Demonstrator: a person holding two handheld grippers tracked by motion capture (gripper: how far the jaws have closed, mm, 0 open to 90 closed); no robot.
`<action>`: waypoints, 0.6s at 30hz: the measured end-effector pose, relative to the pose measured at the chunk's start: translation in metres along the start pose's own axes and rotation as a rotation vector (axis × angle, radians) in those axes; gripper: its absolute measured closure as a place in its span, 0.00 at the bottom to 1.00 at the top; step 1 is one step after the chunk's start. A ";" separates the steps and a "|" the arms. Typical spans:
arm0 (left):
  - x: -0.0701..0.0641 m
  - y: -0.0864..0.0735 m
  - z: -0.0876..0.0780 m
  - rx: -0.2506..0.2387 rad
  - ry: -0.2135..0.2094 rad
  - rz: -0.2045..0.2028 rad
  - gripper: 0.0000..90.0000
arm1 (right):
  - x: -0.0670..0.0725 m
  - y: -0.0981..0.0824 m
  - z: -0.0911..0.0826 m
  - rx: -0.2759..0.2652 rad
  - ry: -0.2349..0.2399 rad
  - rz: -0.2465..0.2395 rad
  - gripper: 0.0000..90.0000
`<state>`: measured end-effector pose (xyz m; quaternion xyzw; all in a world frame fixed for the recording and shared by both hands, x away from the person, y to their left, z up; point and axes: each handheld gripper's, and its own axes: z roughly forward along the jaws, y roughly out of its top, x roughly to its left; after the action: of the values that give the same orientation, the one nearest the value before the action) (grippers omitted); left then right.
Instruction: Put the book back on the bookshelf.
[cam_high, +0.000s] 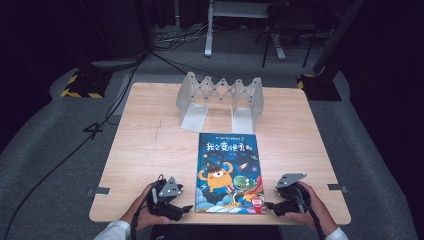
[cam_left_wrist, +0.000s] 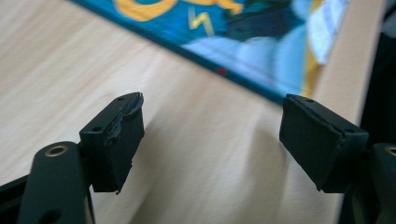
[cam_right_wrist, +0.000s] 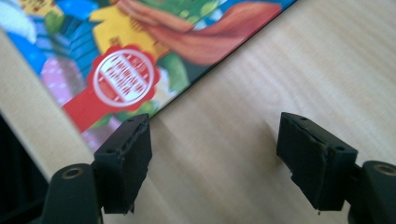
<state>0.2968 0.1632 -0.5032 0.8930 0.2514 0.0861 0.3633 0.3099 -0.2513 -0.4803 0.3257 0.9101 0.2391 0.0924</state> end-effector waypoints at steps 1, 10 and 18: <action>0.000 0.000 0.001 -0.003 0.010 0.005 0.25 | 0.002 0.000 -0.001 0.014 0.002 -0.003 0.30; -0.010 0.012 0.014 -0.003 0.007 0.011 0.21 | 0.020 0.004 -0.008 0.169 0.028 -0.060 0.34; -0.012 0.013 0.015 -0.002 0.005 0.014 0.21 | 0.025 0.015 -0.009 0.246 0.040 -0.097 0.56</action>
<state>0.2970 0.1398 -0.5046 0.8942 0.2457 0.0911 0.3631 0.2958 -0.2288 -0.4659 0.2852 0.9489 0.1271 0.0453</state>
